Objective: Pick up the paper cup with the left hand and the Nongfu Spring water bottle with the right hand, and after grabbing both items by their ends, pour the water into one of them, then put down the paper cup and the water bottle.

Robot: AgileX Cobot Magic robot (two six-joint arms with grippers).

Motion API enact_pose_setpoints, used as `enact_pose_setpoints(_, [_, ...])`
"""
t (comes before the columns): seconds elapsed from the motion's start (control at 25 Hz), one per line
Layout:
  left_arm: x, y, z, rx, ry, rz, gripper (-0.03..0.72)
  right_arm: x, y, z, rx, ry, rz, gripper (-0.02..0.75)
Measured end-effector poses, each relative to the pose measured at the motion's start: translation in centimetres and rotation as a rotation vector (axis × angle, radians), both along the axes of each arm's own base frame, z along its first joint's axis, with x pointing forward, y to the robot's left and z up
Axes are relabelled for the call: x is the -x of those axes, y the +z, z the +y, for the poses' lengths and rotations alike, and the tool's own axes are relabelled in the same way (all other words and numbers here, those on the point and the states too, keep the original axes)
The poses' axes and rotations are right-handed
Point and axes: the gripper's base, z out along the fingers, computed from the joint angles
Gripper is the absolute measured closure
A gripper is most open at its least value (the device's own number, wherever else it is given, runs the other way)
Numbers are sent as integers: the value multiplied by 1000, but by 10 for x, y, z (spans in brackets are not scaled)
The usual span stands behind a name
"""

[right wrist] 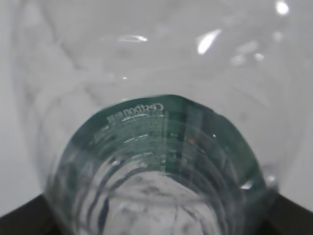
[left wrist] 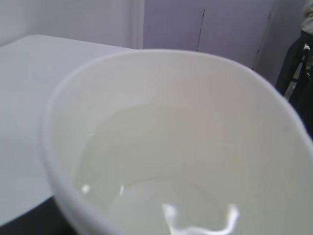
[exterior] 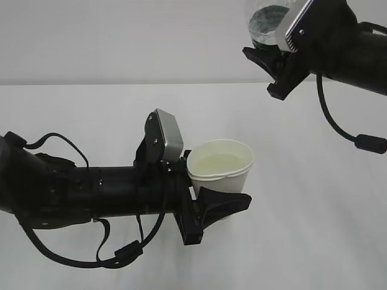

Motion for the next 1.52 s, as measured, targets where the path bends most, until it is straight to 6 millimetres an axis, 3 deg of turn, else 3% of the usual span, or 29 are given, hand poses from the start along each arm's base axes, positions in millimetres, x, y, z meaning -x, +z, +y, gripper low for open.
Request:
enact_pose_setpoints(0.8, [0,0,0,-1,4,1,251,-8,-5,-15,-286,-249,220,262])
enact_pose_setpoints(1.52, [0,0,0,-2,4,1,251,-10,-11,-24,-399,-376,312,287])
